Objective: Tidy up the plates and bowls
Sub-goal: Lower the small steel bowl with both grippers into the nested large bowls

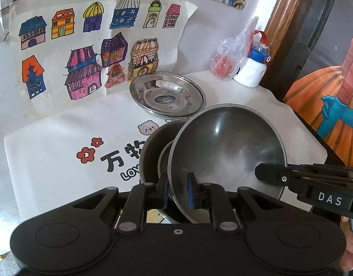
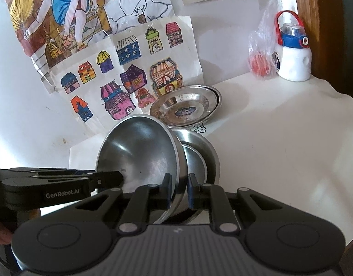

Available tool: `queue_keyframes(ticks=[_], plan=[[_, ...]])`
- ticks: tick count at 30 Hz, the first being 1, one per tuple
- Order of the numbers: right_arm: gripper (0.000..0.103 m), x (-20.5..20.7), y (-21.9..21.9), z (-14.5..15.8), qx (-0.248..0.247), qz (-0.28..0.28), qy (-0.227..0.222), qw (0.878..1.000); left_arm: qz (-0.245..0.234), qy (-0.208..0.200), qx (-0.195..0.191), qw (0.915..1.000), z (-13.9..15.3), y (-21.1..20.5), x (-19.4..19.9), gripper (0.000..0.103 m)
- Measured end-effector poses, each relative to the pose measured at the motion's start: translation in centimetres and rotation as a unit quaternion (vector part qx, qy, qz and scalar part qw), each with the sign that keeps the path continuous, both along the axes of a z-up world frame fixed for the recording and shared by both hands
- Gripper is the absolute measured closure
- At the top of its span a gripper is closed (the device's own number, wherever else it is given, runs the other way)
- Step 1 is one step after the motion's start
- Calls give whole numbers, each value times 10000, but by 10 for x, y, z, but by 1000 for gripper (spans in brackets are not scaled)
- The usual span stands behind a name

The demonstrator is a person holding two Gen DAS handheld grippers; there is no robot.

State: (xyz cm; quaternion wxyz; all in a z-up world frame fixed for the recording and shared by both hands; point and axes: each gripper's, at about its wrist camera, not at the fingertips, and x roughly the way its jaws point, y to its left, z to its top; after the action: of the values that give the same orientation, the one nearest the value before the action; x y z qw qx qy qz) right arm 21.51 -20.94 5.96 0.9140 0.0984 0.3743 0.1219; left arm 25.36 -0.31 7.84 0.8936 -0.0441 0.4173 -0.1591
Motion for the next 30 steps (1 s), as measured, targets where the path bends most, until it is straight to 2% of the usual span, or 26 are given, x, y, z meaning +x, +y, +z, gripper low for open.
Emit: queue_keyframes(ticks=[30], plan=[[87, 19, 2, -13, 22, -1, 369, 9993, -53, 211, 197, 9996, -10, -3, 17, 86]])
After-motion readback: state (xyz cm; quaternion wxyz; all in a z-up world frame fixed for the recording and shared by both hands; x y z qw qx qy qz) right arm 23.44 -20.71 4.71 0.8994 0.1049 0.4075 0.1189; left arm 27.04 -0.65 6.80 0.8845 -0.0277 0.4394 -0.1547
